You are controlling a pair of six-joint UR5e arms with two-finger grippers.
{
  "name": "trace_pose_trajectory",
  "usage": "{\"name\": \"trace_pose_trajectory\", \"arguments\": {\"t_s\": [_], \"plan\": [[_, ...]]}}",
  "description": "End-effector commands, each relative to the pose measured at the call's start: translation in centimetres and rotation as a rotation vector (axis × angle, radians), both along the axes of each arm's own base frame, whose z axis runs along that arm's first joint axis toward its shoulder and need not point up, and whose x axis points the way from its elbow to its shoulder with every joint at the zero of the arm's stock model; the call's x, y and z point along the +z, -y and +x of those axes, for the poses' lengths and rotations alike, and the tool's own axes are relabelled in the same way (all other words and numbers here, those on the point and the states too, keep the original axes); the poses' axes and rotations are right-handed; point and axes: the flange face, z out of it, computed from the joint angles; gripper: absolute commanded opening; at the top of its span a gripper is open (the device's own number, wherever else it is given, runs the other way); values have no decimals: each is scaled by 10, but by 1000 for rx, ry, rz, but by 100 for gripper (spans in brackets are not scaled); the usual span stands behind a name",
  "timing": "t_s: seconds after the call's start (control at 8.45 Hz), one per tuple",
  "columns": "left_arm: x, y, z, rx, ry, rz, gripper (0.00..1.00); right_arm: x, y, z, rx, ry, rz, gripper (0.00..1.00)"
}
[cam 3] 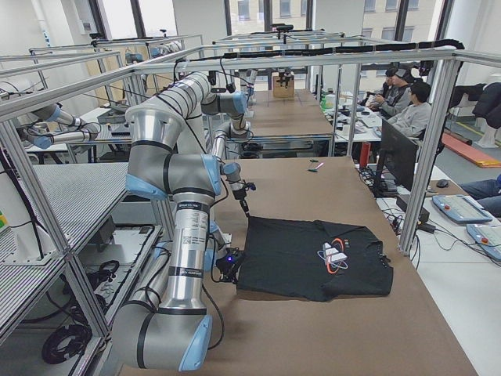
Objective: Fold clothes
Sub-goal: 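Grasp both bottom hem corners with the left and right grippers, then lift the hem with both grippers and fold it toward the collar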
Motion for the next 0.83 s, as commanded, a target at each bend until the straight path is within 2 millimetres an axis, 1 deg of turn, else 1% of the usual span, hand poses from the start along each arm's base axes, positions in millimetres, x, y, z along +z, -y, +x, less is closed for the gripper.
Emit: {"name": "trace_pose_trajectory", "arguments": {"t_s": [0.0, 0.12, 0.24, 0.35, 0.47, 0.59, 0.71], "plan": [[-44, 30, -50, 19, -95, -48, 0, -35, 44, 30, -11, 59, -3, 0], [-47, 60, -60, 14, -109, -76, 0, -47, 81, 45, -32, 83, -23, 0], [-57, 97, -70, 36, -124, -42, 0, -62, 120, 65, -38, 104, -42, 0], [-61, 157, -79, 20, -126, -35, 0, -81, 175, 82, -48, 107, -65, 0], [-75, 221, -74, -17, -106, -71, 0, -88, 232, 84, -52, 99, -94, 0], [-97, 271, -70, -31, -80, -66, 0, -76, 276, 89, -47, 52, -61, 0], [-90, 307, -73, -54, -40, -63, 0, -72, 312, 96, -61, 3, 5, 0]]}}
